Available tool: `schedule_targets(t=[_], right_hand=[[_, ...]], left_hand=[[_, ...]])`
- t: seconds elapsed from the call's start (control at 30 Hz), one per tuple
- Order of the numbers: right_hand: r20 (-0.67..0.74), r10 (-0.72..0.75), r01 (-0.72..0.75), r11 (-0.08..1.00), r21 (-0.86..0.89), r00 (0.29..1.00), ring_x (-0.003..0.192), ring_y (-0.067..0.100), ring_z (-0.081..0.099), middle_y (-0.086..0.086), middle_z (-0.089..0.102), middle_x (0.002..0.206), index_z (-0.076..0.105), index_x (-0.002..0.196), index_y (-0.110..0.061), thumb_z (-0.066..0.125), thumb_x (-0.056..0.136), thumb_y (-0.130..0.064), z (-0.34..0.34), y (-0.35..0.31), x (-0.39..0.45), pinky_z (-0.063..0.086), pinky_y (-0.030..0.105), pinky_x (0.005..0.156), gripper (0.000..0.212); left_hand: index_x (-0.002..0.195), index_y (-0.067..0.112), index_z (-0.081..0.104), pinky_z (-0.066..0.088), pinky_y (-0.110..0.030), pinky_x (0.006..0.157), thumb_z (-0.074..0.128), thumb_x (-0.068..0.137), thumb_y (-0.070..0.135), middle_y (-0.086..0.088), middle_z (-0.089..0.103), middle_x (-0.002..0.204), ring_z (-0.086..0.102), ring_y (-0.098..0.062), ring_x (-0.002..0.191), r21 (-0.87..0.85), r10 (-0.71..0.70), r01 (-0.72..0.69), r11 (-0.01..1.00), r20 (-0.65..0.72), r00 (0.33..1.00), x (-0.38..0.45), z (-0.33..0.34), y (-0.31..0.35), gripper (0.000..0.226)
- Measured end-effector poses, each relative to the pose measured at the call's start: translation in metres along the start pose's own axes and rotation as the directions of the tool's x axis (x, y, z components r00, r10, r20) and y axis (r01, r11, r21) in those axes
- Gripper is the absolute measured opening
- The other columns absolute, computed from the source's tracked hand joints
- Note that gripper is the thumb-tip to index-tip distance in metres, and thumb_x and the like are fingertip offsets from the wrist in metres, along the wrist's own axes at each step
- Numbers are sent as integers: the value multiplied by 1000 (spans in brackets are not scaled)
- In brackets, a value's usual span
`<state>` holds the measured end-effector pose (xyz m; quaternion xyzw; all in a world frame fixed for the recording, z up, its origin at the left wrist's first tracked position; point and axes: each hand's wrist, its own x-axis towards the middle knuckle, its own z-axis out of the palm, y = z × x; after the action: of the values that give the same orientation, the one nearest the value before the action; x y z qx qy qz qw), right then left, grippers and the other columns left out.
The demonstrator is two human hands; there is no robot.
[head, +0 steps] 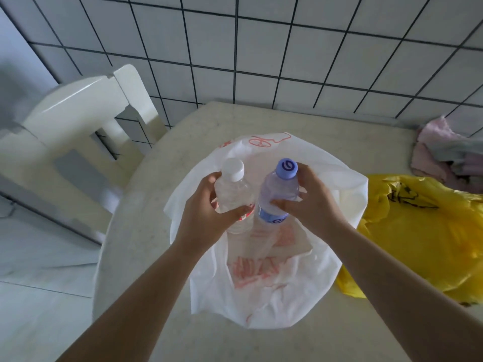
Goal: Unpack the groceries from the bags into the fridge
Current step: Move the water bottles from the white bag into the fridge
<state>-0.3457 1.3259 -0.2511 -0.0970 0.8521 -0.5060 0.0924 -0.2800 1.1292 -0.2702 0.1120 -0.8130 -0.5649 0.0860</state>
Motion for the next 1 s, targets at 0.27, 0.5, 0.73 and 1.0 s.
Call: schedule_targets(t=[0.27,0.5,0.73,1.0], right_hand=[[20,-225,226,974,-26,974,98,-13,54,-28,59,107,44,109,-54,80,70,-22,-14,-72,-55,40,1,73,62],[215,-431,427,902,68,876,90,-17,55,-23,62,102,52,118,-31,76,74,-11,-2,-124,-118,39,-1,68,54],[412,-499,474,864,169,762,102,-6,59,-21,64,106,52,119,-35,79,71,-17,52,-140,-188,44,11,80,59],[630,-537,483,830,278,561,99,-3,61,-19,67,105,55,118,-34,78,71,-13,139,-164,-256,44,10,79,56]], left_hand=[[108,28,54,48,-9,69,86,60,29,15,66,94,63,4,86,-2,62,-63,998,-156,986,-71,-54,50,57],[118,25,54,50,-11,72,86,61,31,18,67,96,63,6,88,18,46,-42,999,-371,928,-176,-89,76,66],[114,30,49,48,-5,63,86,61,23,21,65,91,63,14,80,-19,-48,44,999,-578,815,-298,-116,73,65],[117,26,56,53,-15,74,88,56,22,10,69,105,67,0,91,-77,-138,124,989,-772,621,-410,-166,45,69]])
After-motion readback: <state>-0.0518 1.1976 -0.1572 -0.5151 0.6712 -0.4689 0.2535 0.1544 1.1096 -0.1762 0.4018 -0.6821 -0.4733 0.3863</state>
